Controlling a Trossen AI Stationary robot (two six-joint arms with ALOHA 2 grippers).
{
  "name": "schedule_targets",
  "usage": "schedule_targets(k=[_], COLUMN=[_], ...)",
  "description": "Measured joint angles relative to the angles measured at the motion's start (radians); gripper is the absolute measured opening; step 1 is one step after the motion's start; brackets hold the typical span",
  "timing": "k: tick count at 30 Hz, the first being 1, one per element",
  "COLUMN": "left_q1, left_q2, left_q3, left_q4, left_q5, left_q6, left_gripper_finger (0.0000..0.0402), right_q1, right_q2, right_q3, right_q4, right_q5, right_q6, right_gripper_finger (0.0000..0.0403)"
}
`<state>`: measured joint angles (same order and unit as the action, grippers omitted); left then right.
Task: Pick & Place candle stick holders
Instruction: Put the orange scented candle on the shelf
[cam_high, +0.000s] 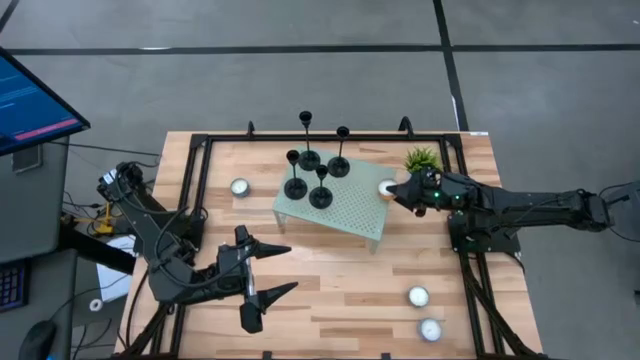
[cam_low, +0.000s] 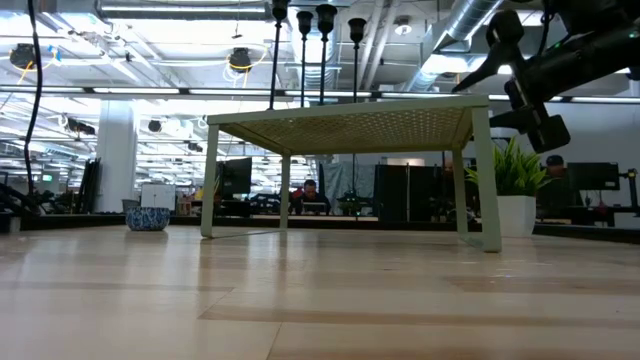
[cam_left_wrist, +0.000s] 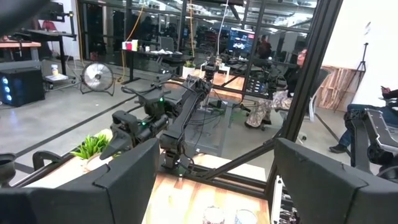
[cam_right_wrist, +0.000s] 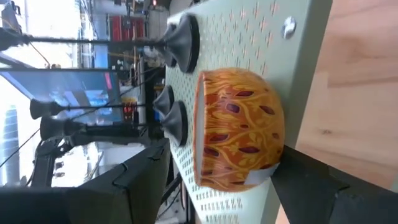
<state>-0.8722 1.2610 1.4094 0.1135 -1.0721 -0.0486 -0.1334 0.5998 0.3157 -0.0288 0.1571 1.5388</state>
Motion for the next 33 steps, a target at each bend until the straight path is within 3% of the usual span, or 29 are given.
schedule_targets(k=[12, 20, 26, 33], left_q1=[0.000, 0.000, 0.000, -0.020], left_q2=[0.000, 0.000, 0.000, -0.011], left_q3=[0.000, 0.000, 0.000, -0.001], left_q4=[0.000, 0.000, 0.000, -0.001], left_q5=[0.000, 0.000, 0.000, -0.055], left_q6=[0.000, 0.000, 0.000, 0.019], left_gripper_finger=[0.0318, 0.0318, 0.0318, 0.0316], right_q1=[0.000, -0.014, -0.004, 0.024], right_q2=[-0.005, 0.014, 0.042, 0.028], right_q3=[0.043, 0.109, 0.118, 0.261], right_q4=[-0.005, -0.184, -0.160, -0.300], right_q5=[-0.062, -0.112, -0.149, -0.276], right_q6=[0.025, -0.009, -0.022, -0.131], right_gripper_finger=[0.0255, 0.0255, 0.0255, 0.0255])
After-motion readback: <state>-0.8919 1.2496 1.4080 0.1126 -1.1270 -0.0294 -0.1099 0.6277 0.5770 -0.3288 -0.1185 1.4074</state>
